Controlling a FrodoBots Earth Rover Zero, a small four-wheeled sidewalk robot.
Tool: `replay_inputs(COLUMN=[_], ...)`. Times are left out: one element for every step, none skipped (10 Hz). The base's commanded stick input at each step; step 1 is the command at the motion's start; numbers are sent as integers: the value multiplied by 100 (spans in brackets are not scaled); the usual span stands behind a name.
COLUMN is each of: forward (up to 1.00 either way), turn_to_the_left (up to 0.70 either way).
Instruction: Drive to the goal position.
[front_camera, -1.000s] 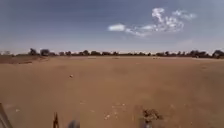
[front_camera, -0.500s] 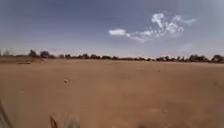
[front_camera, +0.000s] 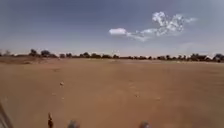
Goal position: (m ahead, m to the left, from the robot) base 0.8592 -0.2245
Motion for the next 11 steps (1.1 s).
replay_inputs(forward=[70, 70, 70, 70, 70, 70, 70, 70, 70, 70, 0], turn_to_the_left=[0, 0, 0, 0, 0, 0, 0, 0, 0, 0, 0])
